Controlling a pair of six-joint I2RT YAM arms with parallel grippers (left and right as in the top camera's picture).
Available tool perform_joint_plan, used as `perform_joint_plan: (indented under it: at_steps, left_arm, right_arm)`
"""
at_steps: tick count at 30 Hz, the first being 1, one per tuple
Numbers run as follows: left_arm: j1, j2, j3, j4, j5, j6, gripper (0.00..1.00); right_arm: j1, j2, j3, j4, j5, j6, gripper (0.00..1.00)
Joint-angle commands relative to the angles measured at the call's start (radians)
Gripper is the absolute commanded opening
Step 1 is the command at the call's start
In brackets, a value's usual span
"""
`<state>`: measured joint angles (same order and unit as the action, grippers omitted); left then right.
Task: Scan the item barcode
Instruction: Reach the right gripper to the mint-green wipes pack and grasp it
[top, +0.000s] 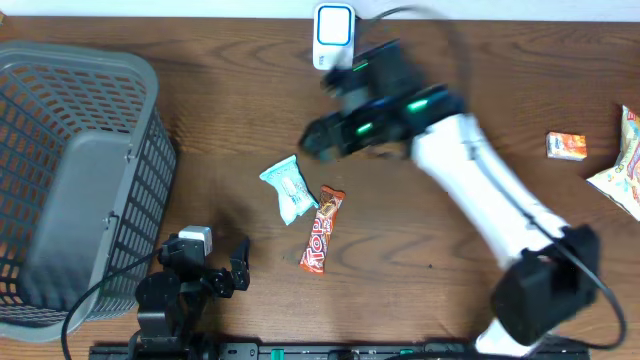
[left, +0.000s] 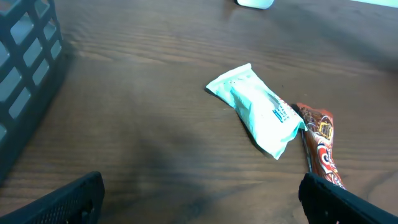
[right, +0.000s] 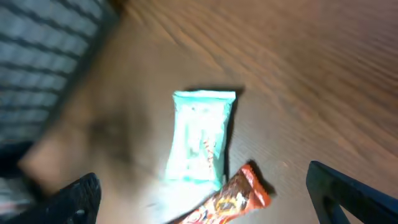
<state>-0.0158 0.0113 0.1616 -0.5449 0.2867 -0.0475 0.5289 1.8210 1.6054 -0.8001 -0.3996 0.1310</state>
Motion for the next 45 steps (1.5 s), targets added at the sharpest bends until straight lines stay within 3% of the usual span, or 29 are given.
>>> perform_joint_plan:
  at_steps: [1,4,8,17,22,27,32,39,40,43,45]
  left_arm:
    - [0.003,-0.002,-0.010,-0.011,0.013,0.010,1.00]
    - [0.003,-0.002,-0.010,-0.011,0.013,0.010,1.00]
    - [0.003,-0.002,-0.010,-0.011,0.013,0.010,1.00]
    - [0.003,-0.002,-0.011,-0.011,0.013,0.010,1.00]
    - [0.003,-0.002,-0.010,-0.011,0.012,0.010,1.00]
    - [0.003,-0.002,-0.010,-0.011,0.012,0.010,1.00]
    - [0.003,-0.002,-0.010,-0.011,0.013,0.010,1.00]
    - [0.003,-0.002,-0.011,-0.011,0.013,0.010,1.00]
    - [0.003,-0.002,-0.010,-0.011,0.013,0.010,1.00]
    - [0.003,-0.002,-0.010,-0.011,0.013,0.010,1.00]
    - [0.003,-0.002,-0.010,-0.011,0.013,0.010,1.00]
  right_arm:
    - [0.163,0.090,-0.018,0.029,0.397,-0.035,0.99]
    - [0.241,0.158,-0.018,0.072,0.534,-0.035,0.96]
    - [0.320,0.255,-0.018,0.090,0.644,-0.014,0.85]
    - [0.377,0.282,-0.018,0.114,0.648,-0.012,0.83]
    - [0.382,0.302,-0.018,0.134,0.648,0.064,0.70]
    - [0.397,0.356,-0.018,0.206,0.657,0.066,0.65]
    - [0.423,0.400,-0.018,0.184,0.741,0.119,0.45]
    - [0.461,0.402,-0.018,0.124,0.899,0.262,0.34]
    - [0.462,0.402,-0.018,0.124,0.899,0.270,0.31]
    - [0.459,0.402,-0.018,0.124,0.887,0.276,0.05]
    - [0.453,0.402,-0.018,0.122,0.875,0.271,0.01]
